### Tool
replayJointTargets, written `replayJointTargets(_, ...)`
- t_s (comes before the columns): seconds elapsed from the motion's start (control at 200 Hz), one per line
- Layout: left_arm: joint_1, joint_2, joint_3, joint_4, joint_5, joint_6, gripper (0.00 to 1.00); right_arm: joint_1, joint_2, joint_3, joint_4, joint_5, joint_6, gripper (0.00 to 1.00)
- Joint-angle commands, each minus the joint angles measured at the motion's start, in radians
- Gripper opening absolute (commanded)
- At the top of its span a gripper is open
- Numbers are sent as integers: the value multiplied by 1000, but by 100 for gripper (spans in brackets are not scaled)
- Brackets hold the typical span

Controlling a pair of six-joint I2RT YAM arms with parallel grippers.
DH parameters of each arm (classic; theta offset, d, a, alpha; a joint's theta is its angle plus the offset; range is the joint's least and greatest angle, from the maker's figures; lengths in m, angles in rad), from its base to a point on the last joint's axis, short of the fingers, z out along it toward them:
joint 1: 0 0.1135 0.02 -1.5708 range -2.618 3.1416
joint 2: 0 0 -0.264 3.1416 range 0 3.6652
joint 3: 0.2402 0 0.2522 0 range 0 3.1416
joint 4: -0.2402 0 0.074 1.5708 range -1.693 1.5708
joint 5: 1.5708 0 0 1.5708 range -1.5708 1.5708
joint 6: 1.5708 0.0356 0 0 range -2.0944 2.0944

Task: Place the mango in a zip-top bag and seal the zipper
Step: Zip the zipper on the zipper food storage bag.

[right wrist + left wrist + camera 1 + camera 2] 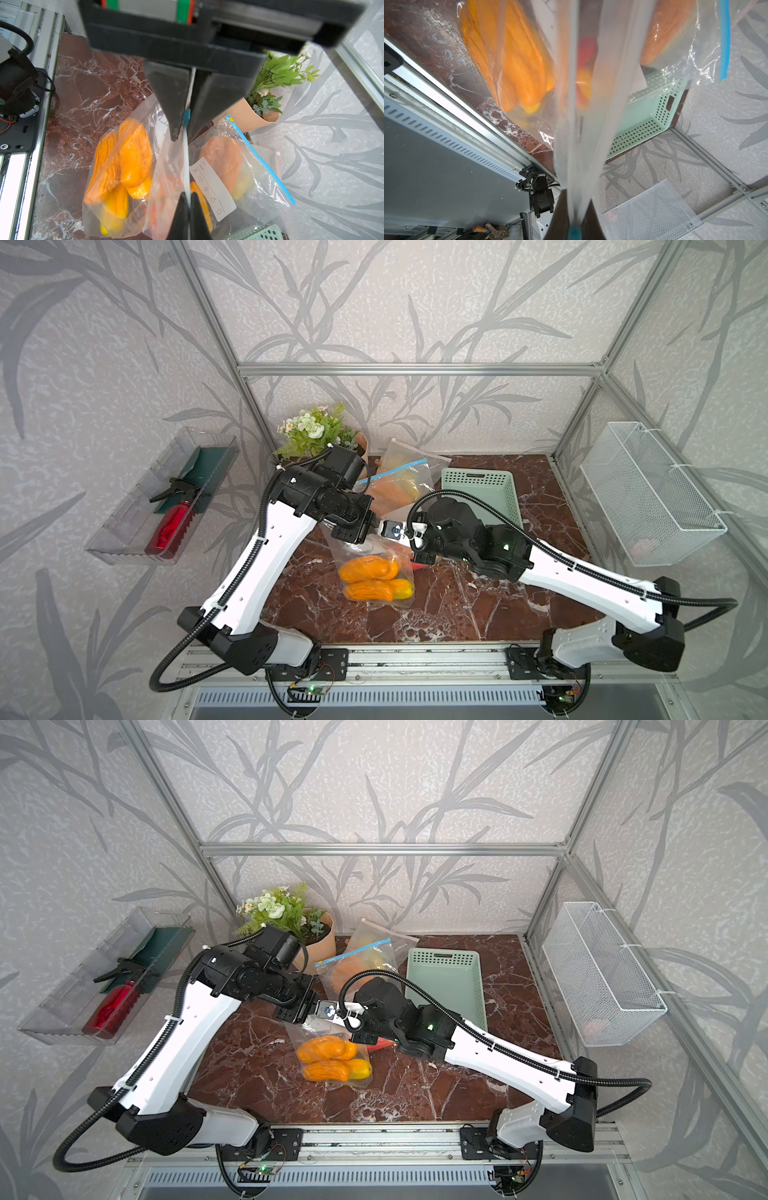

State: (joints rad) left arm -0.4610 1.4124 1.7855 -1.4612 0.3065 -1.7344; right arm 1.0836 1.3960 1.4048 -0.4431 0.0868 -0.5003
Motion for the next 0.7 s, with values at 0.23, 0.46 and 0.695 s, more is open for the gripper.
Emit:
replayJointTargets(0.23,135,10,48,-184,-281,126,0,-55,-77,27,-75,-5,67,0)
replayJointTargets(0.46,235,77,103,-192,-347,244,1,-107,-99,15,-92,-24,86,0)
replayJointTargets(0.695,341,86,81,-185,-425,335,10,-128,-113,21,-117,-28,101,0)
